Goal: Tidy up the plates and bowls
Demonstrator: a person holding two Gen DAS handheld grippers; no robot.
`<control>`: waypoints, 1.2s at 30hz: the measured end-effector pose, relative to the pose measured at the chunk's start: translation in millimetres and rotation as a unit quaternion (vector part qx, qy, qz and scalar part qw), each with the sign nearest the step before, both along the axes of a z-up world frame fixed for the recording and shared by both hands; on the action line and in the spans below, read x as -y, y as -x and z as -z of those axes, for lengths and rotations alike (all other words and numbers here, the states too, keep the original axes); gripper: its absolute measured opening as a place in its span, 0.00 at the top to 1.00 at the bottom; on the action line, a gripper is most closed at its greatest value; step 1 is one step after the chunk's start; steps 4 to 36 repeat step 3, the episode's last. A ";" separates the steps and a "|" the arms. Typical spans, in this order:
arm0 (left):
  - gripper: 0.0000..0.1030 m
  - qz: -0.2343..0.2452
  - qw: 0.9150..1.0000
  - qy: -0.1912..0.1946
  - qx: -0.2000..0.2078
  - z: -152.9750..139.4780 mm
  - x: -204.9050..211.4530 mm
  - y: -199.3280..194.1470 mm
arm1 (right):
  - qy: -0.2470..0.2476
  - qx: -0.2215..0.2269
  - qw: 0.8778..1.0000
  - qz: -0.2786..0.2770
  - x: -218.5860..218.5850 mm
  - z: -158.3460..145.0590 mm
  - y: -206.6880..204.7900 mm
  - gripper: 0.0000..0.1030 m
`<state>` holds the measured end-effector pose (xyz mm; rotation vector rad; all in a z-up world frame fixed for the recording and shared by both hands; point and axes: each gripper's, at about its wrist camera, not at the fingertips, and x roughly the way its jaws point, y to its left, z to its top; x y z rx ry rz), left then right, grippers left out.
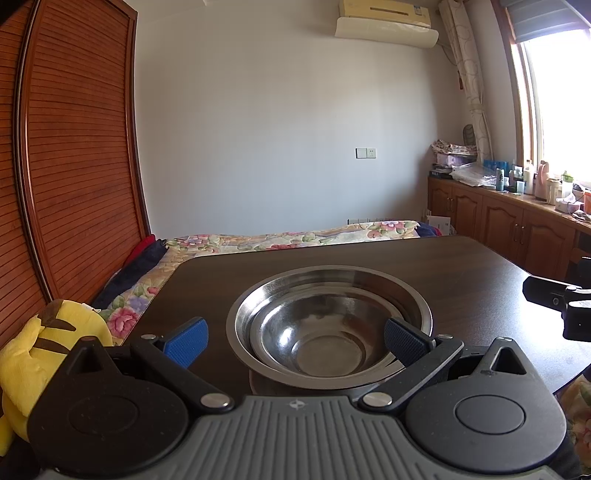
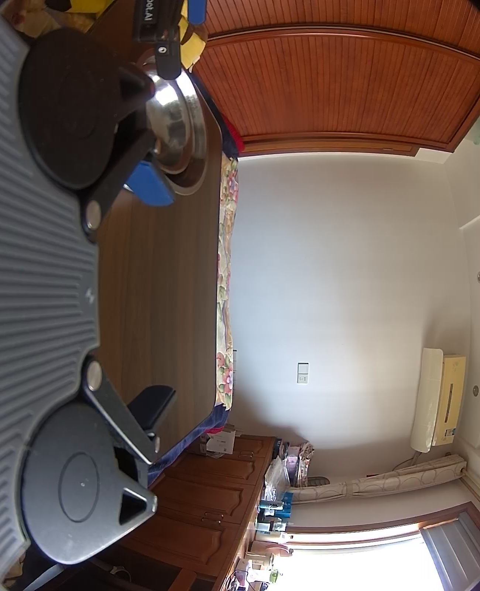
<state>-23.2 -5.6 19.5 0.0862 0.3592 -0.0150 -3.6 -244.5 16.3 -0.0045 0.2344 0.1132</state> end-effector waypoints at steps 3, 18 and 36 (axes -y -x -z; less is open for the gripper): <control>0.00 0.000 1.000 0.000 0.000 1.0 -0.5 0.5 | 0.000 -0.001 1.000 0.000 0.1 0.4 -0.4 0.00; 0.00 0.000 1.000 0.000 0.000 1.0 -0.5 0.5 | 0.000 -0.001 1.000 0.000 0.1 0.4 -0.4 0.00; 0.00 0.000 1.000 0.000 0.000 1.0 -0.5 0.5 | 0.000 -0.001 1.000 0.000 0.1 0.4 -0.4 0.00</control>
